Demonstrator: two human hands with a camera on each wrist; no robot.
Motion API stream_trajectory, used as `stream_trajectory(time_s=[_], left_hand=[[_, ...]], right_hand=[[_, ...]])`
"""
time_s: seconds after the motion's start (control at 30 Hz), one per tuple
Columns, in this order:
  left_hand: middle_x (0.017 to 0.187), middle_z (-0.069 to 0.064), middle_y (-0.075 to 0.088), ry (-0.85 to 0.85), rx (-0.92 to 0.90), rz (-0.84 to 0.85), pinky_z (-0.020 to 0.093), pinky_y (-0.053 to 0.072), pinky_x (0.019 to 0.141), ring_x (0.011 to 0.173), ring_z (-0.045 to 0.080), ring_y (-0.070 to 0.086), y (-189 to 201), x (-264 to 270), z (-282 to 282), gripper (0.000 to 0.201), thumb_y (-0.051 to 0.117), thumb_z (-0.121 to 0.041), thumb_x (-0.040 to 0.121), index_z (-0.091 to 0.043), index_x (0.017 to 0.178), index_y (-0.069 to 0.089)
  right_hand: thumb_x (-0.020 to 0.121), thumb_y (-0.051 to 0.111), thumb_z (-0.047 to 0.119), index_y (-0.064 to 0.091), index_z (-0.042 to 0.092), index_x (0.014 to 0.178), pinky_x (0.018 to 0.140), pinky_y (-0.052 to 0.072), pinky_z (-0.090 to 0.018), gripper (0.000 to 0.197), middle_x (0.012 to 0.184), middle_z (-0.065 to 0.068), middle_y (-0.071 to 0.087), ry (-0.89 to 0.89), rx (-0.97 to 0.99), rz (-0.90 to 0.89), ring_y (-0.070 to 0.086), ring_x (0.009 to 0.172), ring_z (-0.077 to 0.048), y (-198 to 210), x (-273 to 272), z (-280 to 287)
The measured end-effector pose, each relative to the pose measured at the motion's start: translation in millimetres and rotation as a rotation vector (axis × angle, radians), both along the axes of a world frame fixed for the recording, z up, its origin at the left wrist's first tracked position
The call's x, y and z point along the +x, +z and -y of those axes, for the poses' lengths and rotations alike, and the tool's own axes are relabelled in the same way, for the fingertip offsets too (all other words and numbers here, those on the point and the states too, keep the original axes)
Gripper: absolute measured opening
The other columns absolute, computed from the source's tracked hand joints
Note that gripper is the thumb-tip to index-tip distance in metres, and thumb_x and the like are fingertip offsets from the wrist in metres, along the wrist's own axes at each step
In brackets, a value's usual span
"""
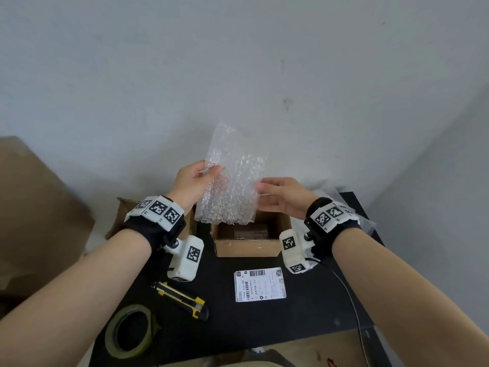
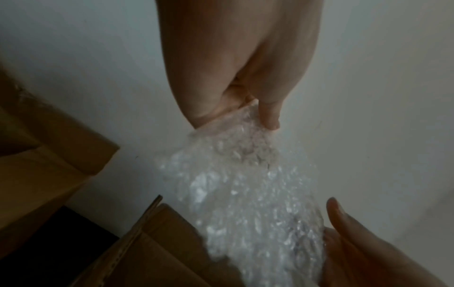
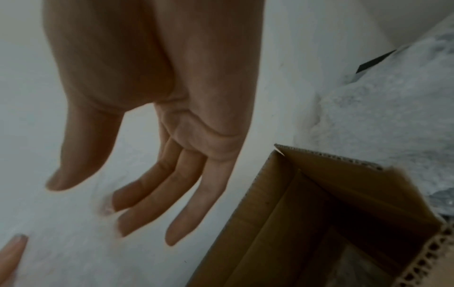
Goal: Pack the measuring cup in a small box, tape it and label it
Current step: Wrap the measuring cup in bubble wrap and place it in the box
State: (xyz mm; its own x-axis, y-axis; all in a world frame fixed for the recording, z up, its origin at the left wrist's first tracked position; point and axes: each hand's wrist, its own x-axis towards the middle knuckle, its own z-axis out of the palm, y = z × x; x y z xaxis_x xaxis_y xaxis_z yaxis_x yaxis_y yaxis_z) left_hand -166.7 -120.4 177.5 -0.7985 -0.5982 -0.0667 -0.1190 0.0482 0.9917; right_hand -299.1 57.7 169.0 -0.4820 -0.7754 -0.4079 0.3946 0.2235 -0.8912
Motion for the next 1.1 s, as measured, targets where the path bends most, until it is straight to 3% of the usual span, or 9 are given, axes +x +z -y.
stream_trajectory(time_s=[0.07,0.13,0.2,0.4,0.5,0.67,0.87,1.0,1.1], left_hand=[[0.109,-0.001,0.066,-0.001,0.031,0.001,0.023,0.044,0.094,0.099,0.005,0.061,-2,-1,-2,0.013,0.06,-0.023,0.09,-0.018,0.099,0.067],[0.109,-0.004,0.066,-0.018,0.029,0.031,0.027,0.043,0.097,0.102,0.008,0.061,-4,-1,-4,0.014,0.059,-0.025,0.09,-0.02,0.1,0.067],[0.111,0.0,0.067,-0.057,0.05,0.085,0.034,0.048,0.095,0.105,0.016,0.063,-5,-1,-4,0.019,0.058,-0.028,0.091,-0.019,0.106,0.066],[0.103,0.016,0.07,-0.204,0.084,0.219,0.033,0.06,0.072,0.09,0.03,0.07,-5,9,-3,0.028,0.057,-0.016,0.092,-0.01,0.119,0.056],[0.107,0.021,0.068,-0.256,0.085,0.229,0.032,0.059,0.075,0.095,0.034,0.067,-6,11,-3,0.03,0.055,-0.008,0.092,-0.011,0.122,0.056],[0.108,0.019,0.067,-0.282,0.062,0.241,0.024,0.058,0.072,0.093,0.025,0.066,-5,11,-7,0.021,0.053,0.0,0.09,0.0,0.107,0.066],[0.103,0.013,0.07,-0.267,0.05,0.262,0.025,0.058,0.076,0.091,0.024,0.068,-6,8,-10,0.022,0.07,-0.017,0.081,-0.007,0.101,0.07],[0.101,0.013,0.068,-0.213,-0.082,0.199,0.027,0.059,0.073,0.092,0.023,0.067,-13,7,-12,0.032,0.064,-0.006,0.086,-0.018,0.114,0.059],[0.096,0.01,0.067,-0.108,0.014,0.118,0.026,0.059,0.068,0.093,0.024,0.067,-16,4,-13,0.037,0.064,-0.003,0.085,-0.013,0.116,0.046]], right_hand=[[0.087,0.064,0.012,0.056,0.002,0.118,0.084,0.057,-0.036,0.034,0.098,-0.005,0.069,0.073,0.042,-0.02,0.069,0.084,-0.018,-1,3,0],[0.087,0.064,0.011,0.063,0.007,0.093,0.08,0.057,-0.033,0.006,0.088,-0.003,0.069,0.086,0.063,-0.068,0.067,0.078,-0.016,-3,6,0],[0.087,0.063,0.008,0.058,0.013,0.078,0.07,0.058,-0.028,0.012,0.081,-0.003,0.066,0.039,0.05,-0.086,0.062,0.071,-0.016,-5,5,0],[0.093,0.052,0.001,0.065,0.014,0.098,0.052,0.054,-0.018,0.018,0.069,0.0,0.065,-0.044,0.018,-0.07,0.061,0.057,-0.008,-9,-2,-9],[0.094,0.046,-0.003,0.065,0.007,0.096,0.055,0.054,-0.018,0.022,0.079,-0.004,0.067,-0.065,0.004,-0.052,0.063,0.066,-0.012,-11,-4,-12],[0.092,0.03,-0.013,0.063,-0.002,0.083,0.04,0.045,-0.015,0.036,0.066,-0.004,0.065,-0.086,0.046,-0.062,0.055,0.043,-0.007,-4,1,-15],[0.092,0.055,0.014,0.064,0.006,0.104,0.076,0.057,-0.037,0.017,0.099,-0.009,0.066,-0.045,0.123,-0.098,0.063,0.079,-0.023,0,-2,-17],[0.074,0.079,0.021,0.043,0.022,0.133,0.093,0.051,-0.046,0.069,0.121,-0.012,0.053,-0.054,0.214,-0.231,0.062,0.096,-0.023,-9,-5,-12],[0.061,0.087,0.03,0.037,0.004,0.139,0.096,0.05,-0.044,0.096,0.125,-0.014,0.055,-0.098,0.224,-0.226,0.061,0.108,-0.027,-13,-2,-10]])
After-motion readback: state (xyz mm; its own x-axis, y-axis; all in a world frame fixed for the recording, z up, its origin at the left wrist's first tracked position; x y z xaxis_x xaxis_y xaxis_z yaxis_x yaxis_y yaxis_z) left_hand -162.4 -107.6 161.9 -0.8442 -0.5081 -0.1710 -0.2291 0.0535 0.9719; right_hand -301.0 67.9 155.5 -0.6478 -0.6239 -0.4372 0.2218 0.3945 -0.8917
